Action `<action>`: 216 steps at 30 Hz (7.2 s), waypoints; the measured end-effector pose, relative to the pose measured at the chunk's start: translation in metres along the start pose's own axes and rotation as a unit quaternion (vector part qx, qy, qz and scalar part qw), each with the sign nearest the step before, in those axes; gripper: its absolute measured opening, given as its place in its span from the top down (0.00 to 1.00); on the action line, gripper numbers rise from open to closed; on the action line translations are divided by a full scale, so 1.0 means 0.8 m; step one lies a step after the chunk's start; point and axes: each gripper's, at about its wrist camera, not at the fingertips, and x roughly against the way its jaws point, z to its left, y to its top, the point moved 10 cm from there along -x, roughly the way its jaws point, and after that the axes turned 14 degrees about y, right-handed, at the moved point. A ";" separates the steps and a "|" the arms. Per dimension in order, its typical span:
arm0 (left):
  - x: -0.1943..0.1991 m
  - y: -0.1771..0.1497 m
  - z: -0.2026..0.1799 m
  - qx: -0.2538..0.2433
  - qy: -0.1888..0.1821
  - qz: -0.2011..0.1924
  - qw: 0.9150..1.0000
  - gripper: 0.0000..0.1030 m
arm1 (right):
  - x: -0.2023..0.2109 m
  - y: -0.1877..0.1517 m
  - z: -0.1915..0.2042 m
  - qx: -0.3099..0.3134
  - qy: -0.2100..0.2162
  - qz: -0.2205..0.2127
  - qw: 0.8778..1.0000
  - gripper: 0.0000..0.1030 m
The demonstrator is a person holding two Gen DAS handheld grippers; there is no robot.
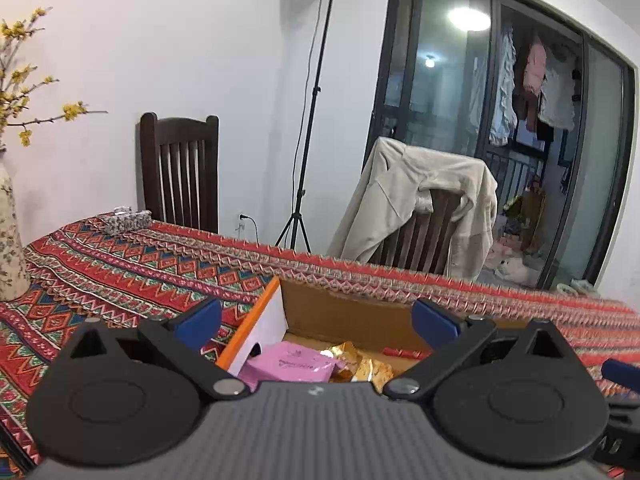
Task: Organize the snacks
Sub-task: 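Lift both open tools out of the box toward the last pink packet, then grasp the white cracker packet on the table with the right tool, then grasp the pink packet with the left tool while the right tool holds the cracker packet, then carry both packets over the box, lower them in and open both tools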
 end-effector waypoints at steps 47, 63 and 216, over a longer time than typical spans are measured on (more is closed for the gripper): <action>0.165 -0.194 0.139 -0.097 -0.074 0.079 0.989 0.00 | 0.151 -0.202 0.108 0.004 0.027 0.169 0.985 0.00; 0.166 -0.195 0.140 -0.095 -0.076 0.084 0.989 0.00 | 0.162 -0.199 0.129 0.030 0.081 0.158 0.984 0.55; 0.056 0.014 -0.006 -0.021 -0.029 -0.051 0.998 0.00 | 0.040 0.019 -0.013 -0.055 0.002 -0.006 0.998 0.00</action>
